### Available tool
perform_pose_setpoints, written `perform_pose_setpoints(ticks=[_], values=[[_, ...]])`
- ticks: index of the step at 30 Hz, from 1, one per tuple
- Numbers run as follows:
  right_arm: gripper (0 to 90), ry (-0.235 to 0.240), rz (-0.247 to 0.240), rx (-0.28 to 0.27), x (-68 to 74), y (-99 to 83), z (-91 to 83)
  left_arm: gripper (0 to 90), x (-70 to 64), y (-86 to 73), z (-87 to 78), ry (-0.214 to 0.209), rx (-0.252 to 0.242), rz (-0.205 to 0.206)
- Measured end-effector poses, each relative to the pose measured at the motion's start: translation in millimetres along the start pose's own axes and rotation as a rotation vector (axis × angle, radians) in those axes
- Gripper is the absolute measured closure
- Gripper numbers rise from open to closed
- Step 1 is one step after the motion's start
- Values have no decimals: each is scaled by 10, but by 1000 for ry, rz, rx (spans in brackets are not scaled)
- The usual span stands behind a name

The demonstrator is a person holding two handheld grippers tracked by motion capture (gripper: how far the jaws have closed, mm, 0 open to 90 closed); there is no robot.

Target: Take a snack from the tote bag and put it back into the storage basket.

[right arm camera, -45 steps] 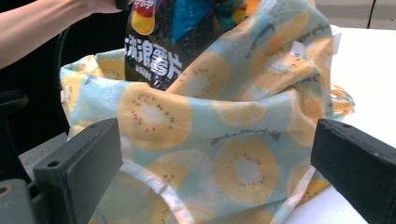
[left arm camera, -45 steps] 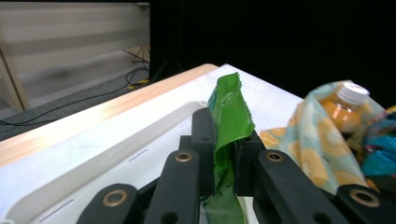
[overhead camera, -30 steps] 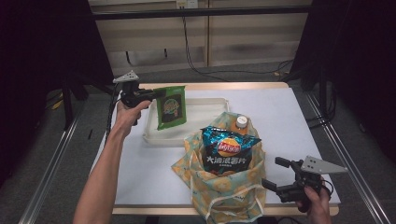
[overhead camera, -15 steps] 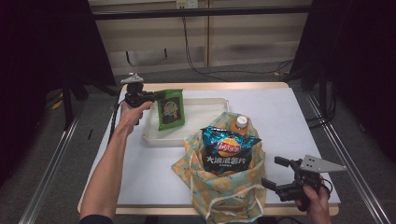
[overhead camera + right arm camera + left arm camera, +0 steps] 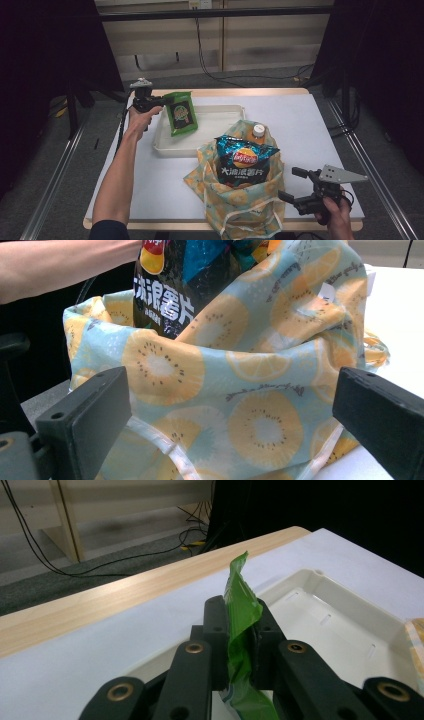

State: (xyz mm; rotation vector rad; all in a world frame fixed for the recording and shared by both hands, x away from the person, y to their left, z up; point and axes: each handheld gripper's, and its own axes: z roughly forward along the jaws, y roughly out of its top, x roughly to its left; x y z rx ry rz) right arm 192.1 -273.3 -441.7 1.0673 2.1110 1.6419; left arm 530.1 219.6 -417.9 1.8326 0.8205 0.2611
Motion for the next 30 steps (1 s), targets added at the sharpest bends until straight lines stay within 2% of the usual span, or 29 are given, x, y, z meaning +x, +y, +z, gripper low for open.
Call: perform_pose_setpoints(ticks=[2,3,4,6,10,12,13,16,17,20,21,23,25,30], values=[[17,1,1,1,-7,2,2,782,0,-21,35,4,11,-11],[16,0,5,1,-8,3,2,780,10,-42,54,-5,30,-9],[18,-1,8,2,-9,3,3,768,18,-60,76,9,52,-3],[18,0,8,0,-7,2,-6,752,82,-124,75,10,35,-41],[18,3,4,2,-4,2,-4,729,92,-163,78,26,47,-39],[18,3,5,5,-4,0,-1,673,102,-171,81,40,54,-45],[18,1,6,5,-6,0,-3,612,114,-177,82,43,56,-55],[18,-4,13,1,-7,-1,-6,586,129,-195,82,56,58,-73],[18,-4,14,0,-6,-2,-8,557,137,-200,73,49,63,-72],[18,-1,10,1,-4,-4,-12,464,149,-213,61,70,60,-93],[18,1,10,3,-3,-5,-13,453,160,-217,44,84,56,-94],[18,4,7,1,-1,-5,-12,411,181,-231,9,83,60,-105],[18,5,7,2,-1,-5,-12,405,172,-237,-4,93,68,-93],[20,14,7,6,7,-4,0,316,173,-225,-44,101,68,-102]])
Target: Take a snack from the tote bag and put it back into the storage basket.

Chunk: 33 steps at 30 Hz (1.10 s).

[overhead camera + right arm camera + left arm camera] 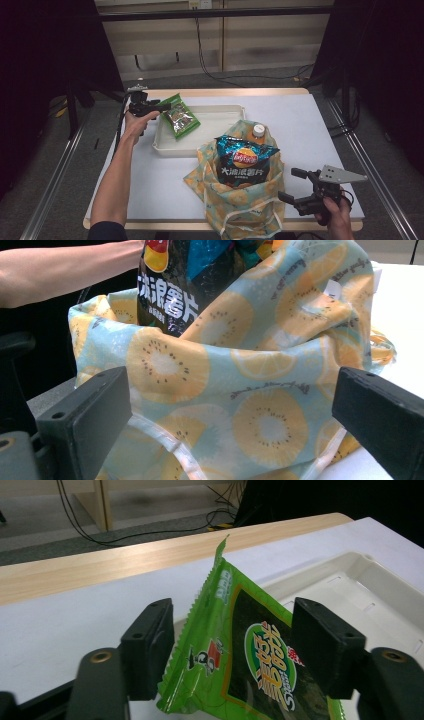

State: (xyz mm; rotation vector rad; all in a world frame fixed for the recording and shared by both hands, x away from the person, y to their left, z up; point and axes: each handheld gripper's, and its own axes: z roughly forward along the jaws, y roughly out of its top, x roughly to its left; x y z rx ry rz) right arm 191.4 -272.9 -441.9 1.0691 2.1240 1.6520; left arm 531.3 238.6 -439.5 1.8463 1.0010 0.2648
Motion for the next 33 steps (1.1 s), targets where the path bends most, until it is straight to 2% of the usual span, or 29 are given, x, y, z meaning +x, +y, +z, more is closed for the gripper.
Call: perform_pose_setpoints(ticks=[5,10,13,14,15,18,19,20,24,25,26,27,28,29,30,31,32,33], values=[[20,9,-2,4,9,0,7,293,-21,47,-94,22,-28,6],[19,2,-5,2,15,-2,1,352,-134,118,-275,-8,-65,47],[19,4,-6,0,14,-1,-2,436,-181,130,-325,-16,-71,56],[19,3,-7,0,14,1,0,479,-240,143,-379,-5,-80,75],[19,3,-7,0,14,1,0,516,-240,143,-379,-5,-80,75],[18,-6,-7,2,16,2,2,683,-305,107,-435,-53,-78,74],[18,-6,-7,2,16,2,2,683,-318,57,-438,-89,-62,72],[15,-6,-11,5,19,2,0,765,-329,35,-432,-101,-53,74],[15,-10,-13,6,15,3,1,898,-469,-114,-358,-182,-10,72],[15,-10,-13,6,15,3,1,900,-469,-114,-358,-182,-10,72],[15,-11,-12,7,13,3,3,900,-521,-136,-336,-185,11,82],[15,-9,-13,11,7,3,8,900,-625,-154,-284,-189,58,126],[15,-9,-13,11,7,3,8,900,-625,-154,-284,-189,58,126],[16,-13,-17,10,4,6,16,900,-693,-165,-236,-215,74,136],[16,-13,-17,10,4,6,16,900,-693,-165,-236,-215,74,136],[15,-13,-19,11,16,10,16,900,-734,-189,-170,-229,96,146],[15,-13,-19,11,16,10,16,900,-734,-189,-170,-229,96,146],[12,-11,-21,11,22,6,18,900,-759,-223,-93,-202,142,168]])
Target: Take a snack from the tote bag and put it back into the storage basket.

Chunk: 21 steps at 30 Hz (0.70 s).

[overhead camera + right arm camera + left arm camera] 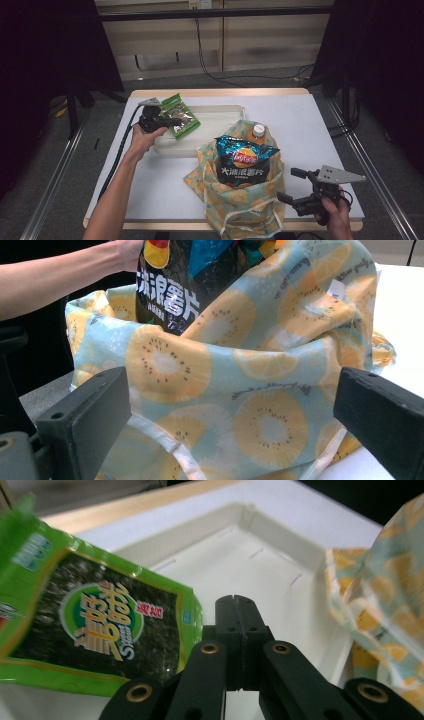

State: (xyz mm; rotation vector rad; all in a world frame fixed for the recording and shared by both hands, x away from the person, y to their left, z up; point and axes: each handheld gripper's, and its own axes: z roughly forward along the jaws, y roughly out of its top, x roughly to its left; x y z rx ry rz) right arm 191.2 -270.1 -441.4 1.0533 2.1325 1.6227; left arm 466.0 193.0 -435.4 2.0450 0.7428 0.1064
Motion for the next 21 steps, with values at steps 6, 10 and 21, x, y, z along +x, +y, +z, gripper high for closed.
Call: perform_pose_setpoints(ticks=[6,10,21], values=[[11,-3,4,-2,-9,-3,-6,900,42,-44,138,-15,66,-6],[9,-8,-3,6,-12,-4,-4,900,58,-80,222,-18,119,-2],[9,-4,-1,15,-2,-7,15,900,195,-61,333,1,257,-42]])
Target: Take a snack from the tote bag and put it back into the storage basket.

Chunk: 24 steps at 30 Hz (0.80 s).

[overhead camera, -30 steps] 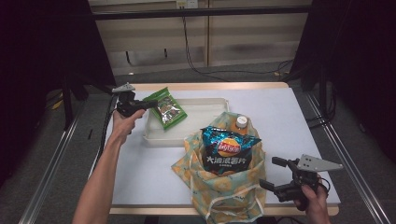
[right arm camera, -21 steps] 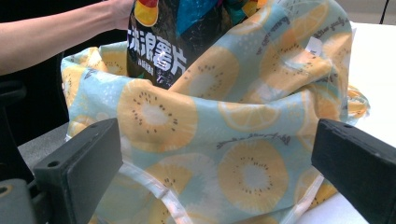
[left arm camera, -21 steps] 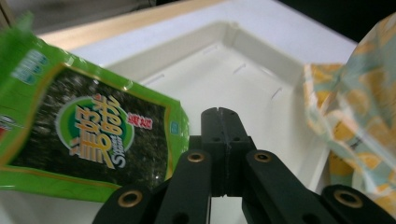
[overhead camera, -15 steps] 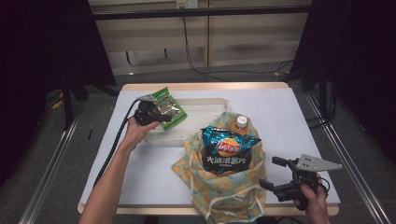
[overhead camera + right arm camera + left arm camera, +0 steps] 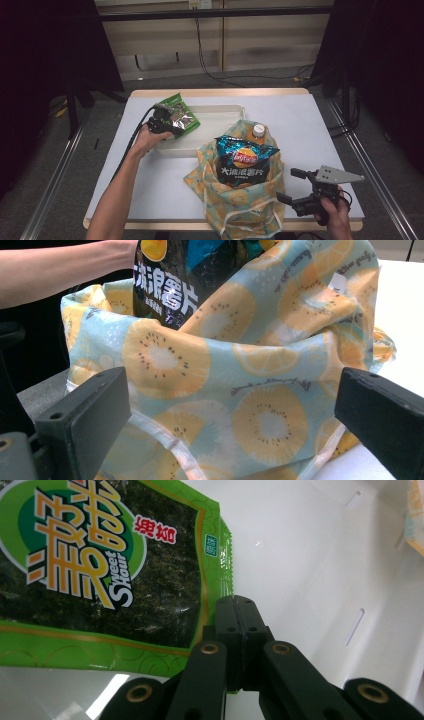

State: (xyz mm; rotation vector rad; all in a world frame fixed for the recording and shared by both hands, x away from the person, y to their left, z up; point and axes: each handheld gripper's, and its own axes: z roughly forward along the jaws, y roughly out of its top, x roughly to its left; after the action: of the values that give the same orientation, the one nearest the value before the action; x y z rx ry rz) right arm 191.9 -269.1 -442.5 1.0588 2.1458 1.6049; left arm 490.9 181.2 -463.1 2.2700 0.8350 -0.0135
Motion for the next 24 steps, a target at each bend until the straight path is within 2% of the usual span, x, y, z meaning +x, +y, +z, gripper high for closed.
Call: perform_pose_setpoints(ticks=[2,3,4,5,8,10,11,12,13,14,16,17,18,19,20,21,24], values=[[9,1,2,-2,-5,0,0,900,36,13,-4,24,40,20],[9,0,3,-2,-7,0,-1,900,36,10,16,23,23,-11],[9,0,5,-1,-7,-1,-3,900,67,11,7,29,44,10],[9,0,4,-2,-7,-1,-5,900,98,13,4,42,60,13],[9,0,9,0,-5,-5,-15,900,177,6,8,56,39,-23],[9,0,9,0,-5,-5,-16,900,171,11,42,67,-16,-102],[9,0,9,0,-7,-4,-15,900,184,19,42,80,-5,-88],[10,1,9,1,-8,-4,-13,900,217,26,24,90,26,-54],[9,2,9,1,-8,-3,-12,900,205,23,45,99,-10,-104],[9,4,8,0,-8,-4,-9,900,216,21,43,101,-8,-106],[10,7,6,3,-10,-3,-2,900,263,6,26,98,15,-74],[10,7,8,4,-9,-2,0,900,250,2,36,103,-14,-114],[10,8,6,4,-9,-3,1,900,272,11,22,101,8,-88],[10,6,8,4,-9,-4,2,900,255,15,50,111,-20,-108],[10,5,8,6,-10,-5,3,900,258,20,51,120,-20,-112],[10,4,10,5,-11,-3,2,900,292,23,36,109,5,-81],[10,6,9,3,-12,-3,-1,900,283,29,59,115,-32,-121]])
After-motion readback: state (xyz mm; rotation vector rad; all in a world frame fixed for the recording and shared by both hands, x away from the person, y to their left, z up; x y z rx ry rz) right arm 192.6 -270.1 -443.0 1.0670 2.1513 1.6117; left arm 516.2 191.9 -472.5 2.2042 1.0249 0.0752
